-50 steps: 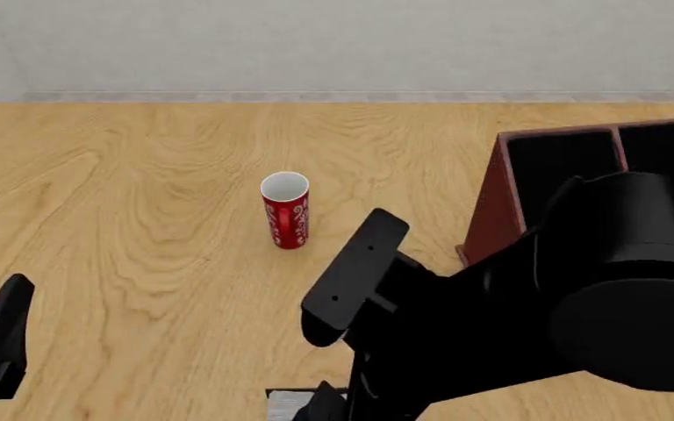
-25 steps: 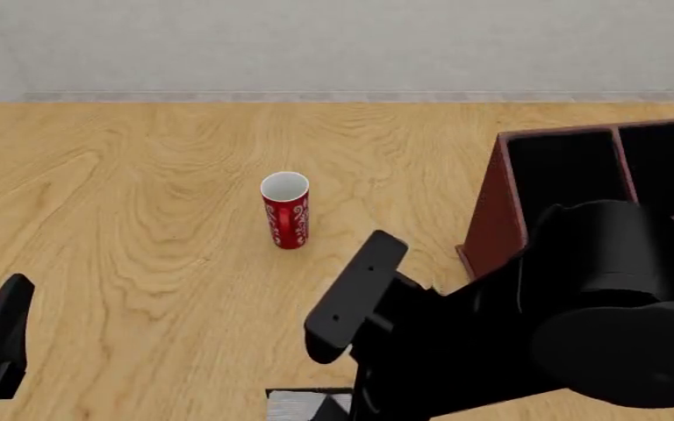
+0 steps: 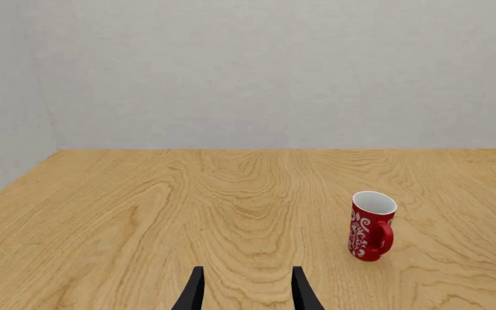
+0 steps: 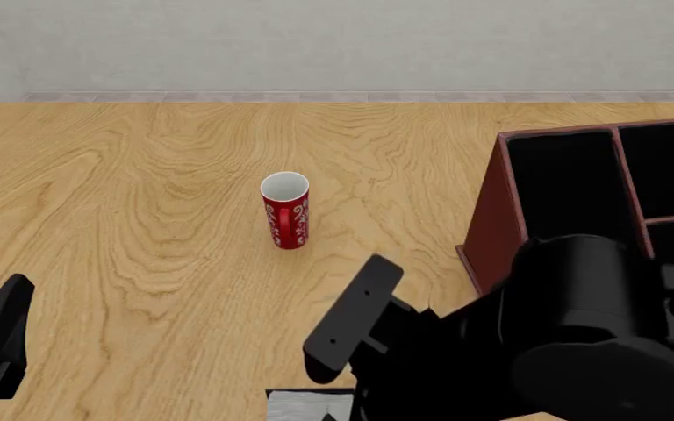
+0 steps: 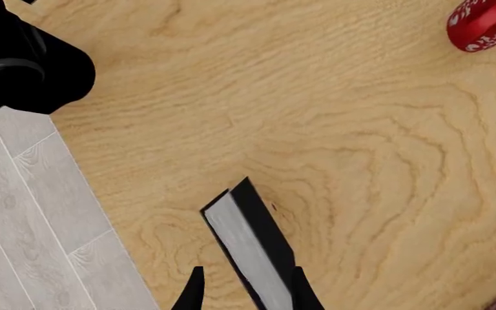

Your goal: Pick up the book and place it in the left compartment of the caddy.

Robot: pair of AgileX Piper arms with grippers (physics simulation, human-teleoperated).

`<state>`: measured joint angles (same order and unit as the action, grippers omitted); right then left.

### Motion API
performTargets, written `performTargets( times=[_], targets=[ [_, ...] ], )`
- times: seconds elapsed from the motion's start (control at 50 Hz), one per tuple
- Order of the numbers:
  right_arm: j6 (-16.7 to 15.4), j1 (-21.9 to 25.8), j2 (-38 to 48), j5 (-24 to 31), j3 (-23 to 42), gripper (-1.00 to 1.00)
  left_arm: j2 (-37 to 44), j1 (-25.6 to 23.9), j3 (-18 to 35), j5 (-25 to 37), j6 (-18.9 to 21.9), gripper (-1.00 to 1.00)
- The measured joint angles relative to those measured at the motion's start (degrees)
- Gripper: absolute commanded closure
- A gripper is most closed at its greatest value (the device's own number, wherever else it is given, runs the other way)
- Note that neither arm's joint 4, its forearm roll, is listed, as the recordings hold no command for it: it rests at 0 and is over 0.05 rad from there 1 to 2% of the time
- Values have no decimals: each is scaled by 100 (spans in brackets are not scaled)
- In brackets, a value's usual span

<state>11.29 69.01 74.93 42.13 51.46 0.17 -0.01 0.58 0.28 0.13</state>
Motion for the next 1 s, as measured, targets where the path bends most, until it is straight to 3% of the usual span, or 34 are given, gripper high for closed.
performTargets(
  times=[0.98, 1.0],
  targets=[
    [281, 81, 229, -426, -404, -100, 0, 0, 0, 0, 0, -100],
    [274, 76, 236, -430, -408, 100, 0, 0, 0, 0, 0, -100]
  ],
)
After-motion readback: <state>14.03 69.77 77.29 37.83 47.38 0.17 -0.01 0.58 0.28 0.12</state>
